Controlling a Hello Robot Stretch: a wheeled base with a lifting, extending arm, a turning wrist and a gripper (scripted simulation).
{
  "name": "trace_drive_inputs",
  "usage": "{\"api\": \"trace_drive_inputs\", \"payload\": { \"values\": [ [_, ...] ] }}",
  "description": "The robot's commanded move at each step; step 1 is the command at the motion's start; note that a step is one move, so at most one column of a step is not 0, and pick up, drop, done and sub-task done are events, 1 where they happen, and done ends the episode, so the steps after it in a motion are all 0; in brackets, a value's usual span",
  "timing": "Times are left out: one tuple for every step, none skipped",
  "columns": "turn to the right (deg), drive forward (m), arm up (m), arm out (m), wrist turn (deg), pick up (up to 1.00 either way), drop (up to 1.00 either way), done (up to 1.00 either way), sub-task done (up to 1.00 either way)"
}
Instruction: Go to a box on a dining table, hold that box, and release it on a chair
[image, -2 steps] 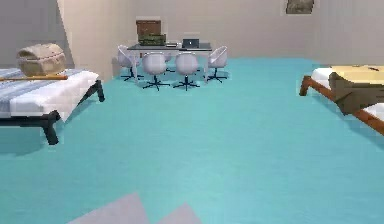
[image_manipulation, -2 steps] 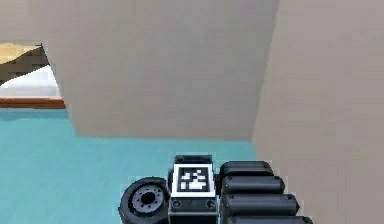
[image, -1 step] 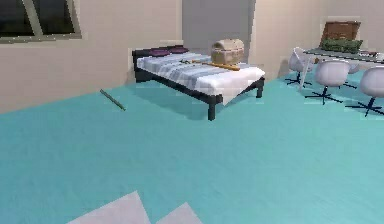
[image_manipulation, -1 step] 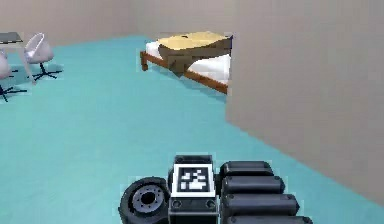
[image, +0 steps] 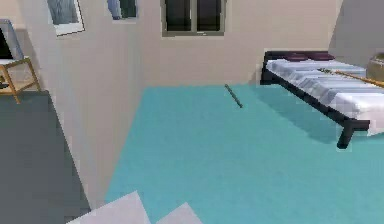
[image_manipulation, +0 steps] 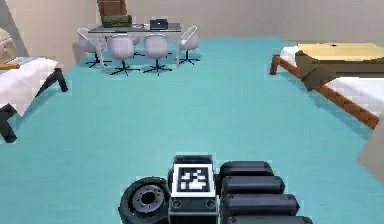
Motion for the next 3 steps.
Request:
{"api": "trace_drive_inputs", "payload": {
  "values": [
    [0.0,0.55,0.00,0.00,0.0,0.00,0.00,0.00,0.00],
    [-45.0,0.00,0.00,0.00,0.0,0.00,0.00,0.00,0.00],
    [-33.0,0.00,0.00,0.00,0.0,0.00,0.00,0.00,0.00]
  ]
}}
